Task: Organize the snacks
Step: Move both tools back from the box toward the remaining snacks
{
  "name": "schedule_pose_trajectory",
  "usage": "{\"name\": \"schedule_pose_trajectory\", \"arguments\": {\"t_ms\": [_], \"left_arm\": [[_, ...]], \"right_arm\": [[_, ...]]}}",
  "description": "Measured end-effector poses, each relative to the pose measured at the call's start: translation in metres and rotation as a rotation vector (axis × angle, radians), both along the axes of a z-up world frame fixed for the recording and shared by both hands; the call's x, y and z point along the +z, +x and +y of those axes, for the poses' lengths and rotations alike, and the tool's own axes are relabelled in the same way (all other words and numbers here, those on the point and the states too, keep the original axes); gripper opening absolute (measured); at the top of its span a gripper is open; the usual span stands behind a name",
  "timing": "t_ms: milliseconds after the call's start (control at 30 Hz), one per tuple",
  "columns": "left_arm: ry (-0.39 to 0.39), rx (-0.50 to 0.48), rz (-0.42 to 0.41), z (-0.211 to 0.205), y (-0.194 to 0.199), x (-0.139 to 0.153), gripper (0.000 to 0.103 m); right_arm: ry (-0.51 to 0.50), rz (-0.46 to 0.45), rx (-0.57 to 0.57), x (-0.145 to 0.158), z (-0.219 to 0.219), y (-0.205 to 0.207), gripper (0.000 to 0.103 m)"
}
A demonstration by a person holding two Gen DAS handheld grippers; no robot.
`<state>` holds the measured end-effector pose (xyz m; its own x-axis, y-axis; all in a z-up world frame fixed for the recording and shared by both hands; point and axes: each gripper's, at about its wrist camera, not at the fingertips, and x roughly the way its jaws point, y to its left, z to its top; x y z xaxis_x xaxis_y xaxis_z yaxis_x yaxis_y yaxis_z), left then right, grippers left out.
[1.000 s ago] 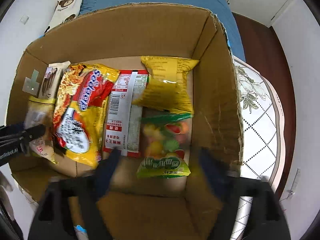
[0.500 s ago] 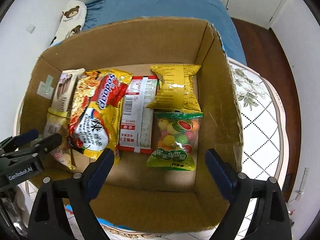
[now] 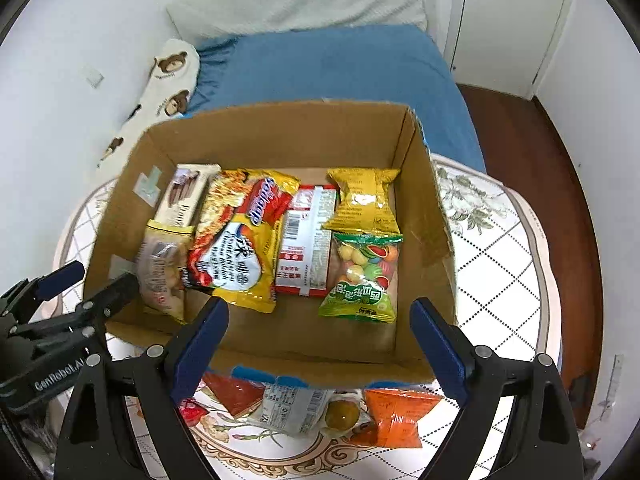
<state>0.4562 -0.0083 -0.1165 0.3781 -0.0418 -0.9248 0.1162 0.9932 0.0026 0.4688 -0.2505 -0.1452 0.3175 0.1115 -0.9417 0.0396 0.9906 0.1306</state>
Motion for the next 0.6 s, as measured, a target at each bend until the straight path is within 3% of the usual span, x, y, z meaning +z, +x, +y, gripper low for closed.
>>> {"name": "schedule_pose_trajectory", "arguments": {"t_ms": [333, 500, 600], "left_arm": [[-0.031, 0.046, -0.108, -0.002, -0.038, 0.039, 0.084], [-0.058, 0.060, -0.121, 0.012, -0.058, 0.048, 0.084], [-0.043, 0.069, -0.104, 0.029, -0.071, 0.037, 0.084]], "right_arm": [[0.029, -0.118, 0.010, 0.043, -0.002, -0.037, 0.094], [0.093, -0.119, -0.004, 0.051, -0.002, -0.063, 0.094], [0.138, -0.088, -0.030, 0.041, 0.001, -0.080, 0.093]]}}
